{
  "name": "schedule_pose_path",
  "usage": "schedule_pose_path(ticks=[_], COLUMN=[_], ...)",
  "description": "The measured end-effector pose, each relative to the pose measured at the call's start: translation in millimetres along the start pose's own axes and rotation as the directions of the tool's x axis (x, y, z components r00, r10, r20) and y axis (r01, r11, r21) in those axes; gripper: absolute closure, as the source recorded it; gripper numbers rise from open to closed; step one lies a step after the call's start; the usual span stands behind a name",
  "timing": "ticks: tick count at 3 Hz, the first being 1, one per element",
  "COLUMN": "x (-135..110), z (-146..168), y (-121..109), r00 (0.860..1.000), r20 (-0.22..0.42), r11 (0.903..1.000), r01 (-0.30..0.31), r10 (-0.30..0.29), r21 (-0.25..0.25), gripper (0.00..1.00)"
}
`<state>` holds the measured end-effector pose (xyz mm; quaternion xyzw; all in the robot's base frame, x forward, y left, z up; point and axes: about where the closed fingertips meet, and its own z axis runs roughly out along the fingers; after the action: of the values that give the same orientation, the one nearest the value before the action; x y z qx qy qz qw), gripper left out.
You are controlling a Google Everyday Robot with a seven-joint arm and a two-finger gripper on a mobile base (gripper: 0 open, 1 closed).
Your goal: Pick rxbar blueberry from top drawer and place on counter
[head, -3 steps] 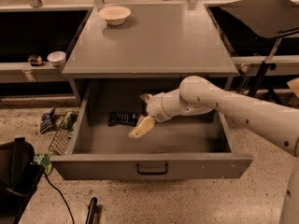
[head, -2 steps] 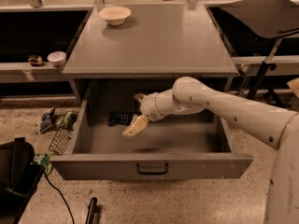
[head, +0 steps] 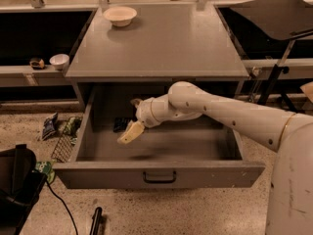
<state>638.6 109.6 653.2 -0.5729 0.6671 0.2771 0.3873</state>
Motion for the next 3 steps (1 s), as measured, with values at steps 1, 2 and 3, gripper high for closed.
schedule_pose_path(ticks=[1, 2, 3], x=[5, 21, 34], z=[12, 22, 31], y=[-1, -5, -7], r00=[0.999, 0.995, 0.992], r20=[0.023, 0.058, 0.069], r11=[0.9997, 0.9971, 0.9942], r01=[-0.026, -0.076, -0.107], r10=[0.026, 0.076, 0.107], r21=[0.003, 0.0, -0.01], gripper=[0.0, 0.0, 0.0])
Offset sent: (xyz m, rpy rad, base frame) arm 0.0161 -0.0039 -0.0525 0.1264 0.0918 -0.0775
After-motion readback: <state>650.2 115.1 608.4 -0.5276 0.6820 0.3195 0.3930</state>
